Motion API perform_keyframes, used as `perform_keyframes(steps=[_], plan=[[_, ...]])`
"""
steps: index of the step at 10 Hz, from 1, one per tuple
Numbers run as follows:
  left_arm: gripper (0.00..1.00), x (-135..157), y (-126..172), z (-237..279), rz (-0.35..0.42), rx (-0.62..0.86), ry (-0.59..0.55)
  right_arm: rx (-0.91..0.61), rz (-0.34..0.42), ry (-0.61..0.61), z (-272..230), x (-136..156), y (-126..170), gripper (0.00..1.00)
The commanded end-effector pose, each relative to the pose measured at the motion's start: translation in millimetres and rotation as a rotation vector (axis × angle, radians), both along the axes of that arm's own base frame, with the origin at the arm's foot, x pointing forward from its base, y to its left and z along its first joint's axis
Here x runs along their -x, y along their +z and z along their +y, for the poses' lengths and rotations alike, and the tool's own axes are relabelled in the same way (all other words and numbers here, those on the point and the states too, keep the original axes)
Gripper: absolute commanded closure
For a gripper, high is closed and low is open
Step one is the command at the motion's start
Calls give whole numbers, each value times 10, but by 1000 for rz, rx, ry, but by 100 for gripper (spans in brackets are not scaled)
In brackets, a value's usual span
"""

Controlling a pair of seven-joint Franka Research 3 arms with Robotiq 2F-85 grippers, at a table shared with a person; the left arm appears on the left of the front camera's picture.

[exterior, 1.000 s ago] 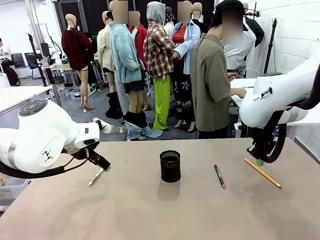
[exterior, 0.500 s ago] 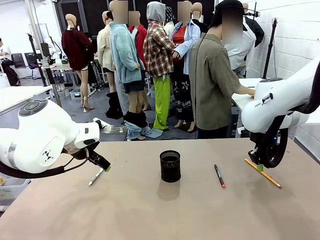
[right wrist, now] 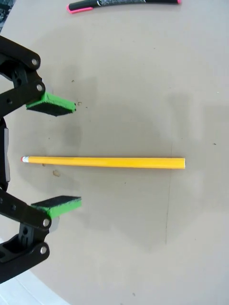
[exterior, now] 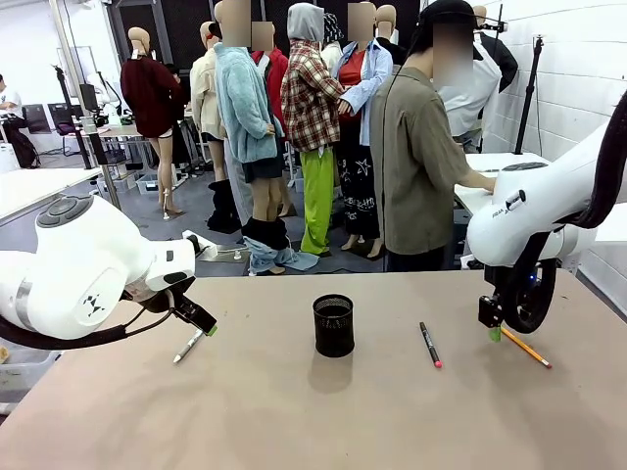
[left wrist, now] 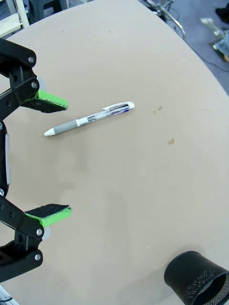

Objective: Place the pens into the pen holder.
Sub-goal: Pick up a writing instrument from the table and place it into the Pen holder.

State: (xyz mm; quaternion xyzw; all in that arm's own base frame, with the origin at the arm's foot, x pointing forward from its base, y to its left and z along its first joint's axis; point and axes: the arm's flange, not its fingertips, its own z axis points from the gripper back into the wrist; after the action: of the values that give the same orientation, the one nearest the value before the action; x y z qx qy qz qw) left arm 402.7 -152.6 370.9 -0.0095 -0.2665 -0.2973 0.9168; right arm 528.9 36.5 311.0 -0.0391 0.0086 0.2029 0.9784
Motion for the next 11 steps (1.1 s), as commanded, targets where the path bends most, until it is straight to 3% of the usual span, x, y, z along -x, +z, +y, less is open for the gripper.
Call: perform_keyframes(steps=[1,4,5,9,11], plan=[[0,-3,4,17,0,2,3,-40,6,-8,15,-57,-65,11],[0,-3,4,17,0,2,3,-67,33,-8,33,-66,-110,11],[0,-3,4,17,0,2,3,-75,27,-13,31,-71,-107,18],[0,-3,4,17,0,2,3,-89,61,25,27,-77,-138,98],[0,-3,4,17,0,2,3,-85,83,45,38,-76,-158,100]])
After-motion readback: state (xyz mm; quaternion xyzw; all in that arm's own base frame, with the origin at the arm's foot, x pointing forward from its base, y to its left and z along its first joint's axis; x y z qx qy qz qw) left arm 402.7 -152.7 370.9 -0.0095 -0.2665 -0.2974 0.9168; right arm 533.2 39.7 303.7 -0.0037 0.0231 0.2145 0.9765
